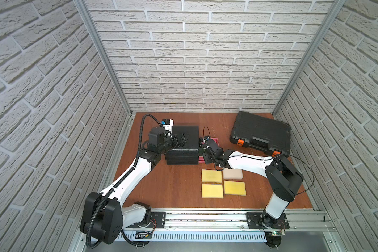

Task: Take the sponge out of the drawer
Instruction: Pick up the sponge from the drawer.

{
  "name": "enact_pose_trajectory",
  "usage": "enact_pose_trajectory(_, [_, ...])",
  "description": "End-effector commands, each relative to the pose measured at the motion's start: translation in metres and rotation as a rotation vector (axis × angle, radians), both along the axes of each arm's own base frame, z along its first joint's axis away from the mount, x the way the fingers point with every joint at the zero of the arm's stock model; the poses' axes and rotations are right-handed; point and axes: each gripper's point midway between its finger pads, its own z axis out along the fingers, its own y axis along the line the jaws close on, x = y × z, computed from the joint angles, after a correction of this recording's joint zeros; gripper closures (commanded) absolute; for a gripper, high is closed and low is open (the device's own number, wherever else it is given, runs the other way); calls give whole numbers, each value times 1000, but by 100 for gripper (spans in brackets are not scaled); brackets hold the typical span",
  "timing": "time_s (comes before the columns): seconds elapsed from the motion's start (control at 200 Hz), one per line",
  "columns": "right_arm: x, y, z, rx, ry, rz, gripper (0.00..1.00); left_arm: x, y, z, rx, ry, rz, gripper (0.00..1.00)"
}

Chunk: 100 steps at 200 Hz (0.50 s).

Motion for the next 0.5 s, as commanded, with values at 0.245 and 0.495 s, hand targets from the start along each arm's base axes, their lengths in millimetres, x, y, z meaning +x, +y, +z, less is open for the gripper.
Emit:
enact_pose_trajectory(0.245, [13, -8, -10, -16, -21, -94, 56, -8, 5, -25, 12, 90, 10, 2])
enact_pose_trajectory(0.495, [19, -5, -28, -7, -15, -123, 57, -8, 5, -27, 13, 94, 10, 2])
